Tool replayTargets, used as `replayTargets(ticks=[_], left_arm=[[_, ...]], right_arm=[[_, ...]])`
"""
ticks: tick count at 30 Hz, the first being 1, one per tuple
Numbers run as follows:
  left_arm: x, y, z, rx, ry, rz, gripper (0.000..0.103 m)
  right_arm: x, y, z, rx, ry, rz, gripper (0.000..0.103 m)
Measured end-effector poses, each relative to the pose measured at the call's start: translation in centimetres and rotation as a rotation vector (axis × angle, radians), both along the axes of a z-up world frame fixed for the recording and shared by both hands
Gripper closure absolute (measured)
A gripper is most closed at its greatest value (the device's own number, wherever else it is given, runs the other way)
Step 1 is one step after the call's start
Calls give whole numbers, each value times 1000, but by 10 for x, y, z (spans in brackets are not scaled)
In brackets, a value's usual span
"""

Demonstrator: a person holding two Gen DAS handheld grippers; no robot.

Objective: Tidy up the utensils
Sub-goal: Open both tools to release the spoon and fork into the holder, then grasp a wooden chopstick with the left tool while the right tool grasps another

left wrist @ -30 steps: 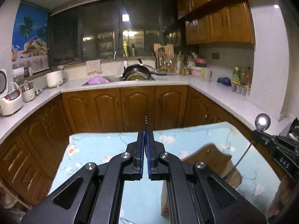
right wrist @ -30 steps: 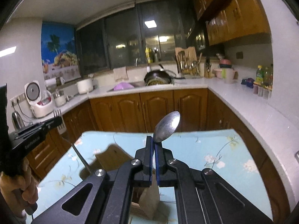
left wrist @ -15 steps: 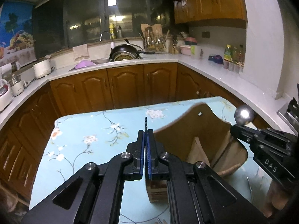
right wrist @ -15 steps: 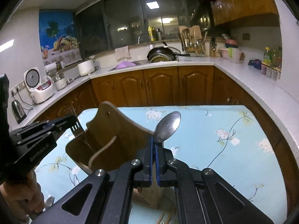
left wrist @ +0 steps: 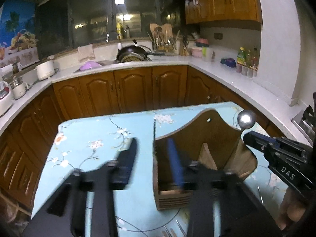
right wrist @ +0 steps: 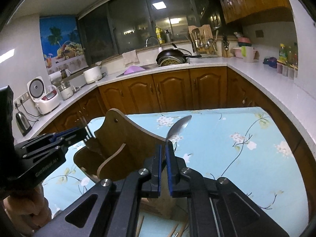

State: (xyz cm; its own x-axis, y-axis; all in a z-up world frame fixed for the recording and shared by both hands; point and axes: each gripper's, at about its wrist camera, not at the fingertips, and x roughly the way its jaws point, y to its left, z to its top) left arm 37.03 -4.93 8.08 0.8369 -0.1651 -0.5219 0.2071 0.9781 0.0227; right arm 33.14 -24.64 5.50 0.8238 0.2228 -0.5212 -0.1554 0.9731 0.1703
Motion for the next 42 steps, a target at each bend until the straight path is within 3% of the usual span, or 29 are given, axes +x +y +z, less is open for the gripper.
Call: replayTargets(ticks=[5, 8, 10, 16, 22, 30, 42], left_arm=[[-21, 17, 9, -36, -14, 14, 51], [-38, 28, 10, -40, -14, 34, 37], [-53, 37, 8, -53, -13, 60, 26], [-99, 57, -5, -105, 24, 82, 14], [-145, 67, -22, -145, 68, 86, 11], [-185, 75, -55, -197, 162, 105, 11], [-191, 73, -80, -197, 252, 122, 11]], right_arm=[[-15, -10, 5, 46, -6, -12, 71], [-29, -17, 10, 78, -17, -25, 56], [-42, -24, 13, 102, -30, -33, 40], [-92, -34, 16, 138, -71, -51, 13], [-143, -34, 8, 122, -81, -58, 6], [-199, -33, -21, 94, -44, -76, 6], [-213, -26, -44, 85, 22, -77, 6]])
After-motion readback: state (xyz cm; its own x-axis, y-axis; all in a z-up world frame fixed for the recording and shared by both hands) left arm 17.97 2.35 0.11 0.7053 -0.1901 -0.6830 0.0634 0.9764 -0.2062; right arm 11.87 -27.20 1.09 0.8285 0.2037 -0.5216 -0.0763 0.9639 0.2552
